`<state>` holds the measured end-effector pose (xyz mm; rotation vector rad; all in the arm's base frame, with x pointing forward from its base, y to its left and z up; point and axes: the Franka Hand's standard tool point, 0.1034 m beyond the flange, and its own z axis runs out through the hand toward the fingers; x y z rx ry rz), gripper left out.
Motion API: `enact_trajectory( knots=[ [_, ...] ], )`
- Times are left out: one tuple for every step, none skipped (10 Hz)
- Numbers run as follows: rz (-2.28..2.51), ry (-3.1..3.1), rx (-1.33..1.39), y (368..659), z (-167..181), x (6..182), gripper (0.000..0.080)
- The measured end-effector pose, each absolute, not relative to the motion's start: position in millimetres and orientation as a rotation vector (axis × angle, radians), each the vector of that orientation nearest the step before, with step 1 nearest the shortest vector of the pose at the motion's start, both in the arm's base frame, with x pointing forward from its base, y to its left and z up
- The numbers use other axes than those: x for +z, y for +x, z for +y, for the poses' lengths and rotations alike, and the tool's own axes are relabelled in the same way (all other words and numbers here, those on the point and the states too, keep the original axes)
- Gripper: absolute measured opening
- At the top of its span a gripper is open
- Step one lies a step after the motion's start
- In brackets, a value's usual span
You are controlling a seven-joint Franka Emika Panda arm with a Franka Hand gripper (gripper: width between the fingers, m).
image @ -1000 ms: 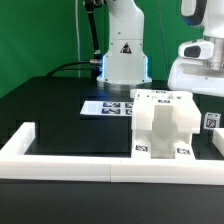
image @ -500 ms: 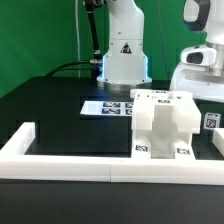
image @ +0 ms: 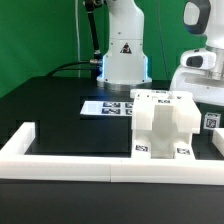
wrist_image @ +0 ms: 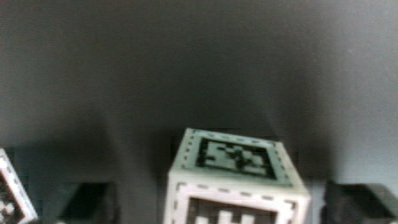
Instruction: Assemble chair
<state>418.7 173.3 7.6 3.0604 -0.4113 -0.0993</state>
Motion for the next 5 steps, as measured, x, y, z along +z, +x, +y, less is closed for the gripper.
enact_trajectory(
  knots=[
    [-0.410, 3.060, -0.101, 418.0, 173.0, 7.3, 0.0468],
    [-0.410, 3.059, -0.102, 417.8, 172.9, 7.0, 0.0284],
    [-0.410, 3.059, -0.102, 417.8, 172.8, 7.0, 0.0284],
    [-0.410, 3.059, -0.102, 417.8, 172.8, 7.0, 0.0282],
    [-0.410, 3.059, -0.102, 417.8, 172.8, 7.0, 0.0282]
  ],
)
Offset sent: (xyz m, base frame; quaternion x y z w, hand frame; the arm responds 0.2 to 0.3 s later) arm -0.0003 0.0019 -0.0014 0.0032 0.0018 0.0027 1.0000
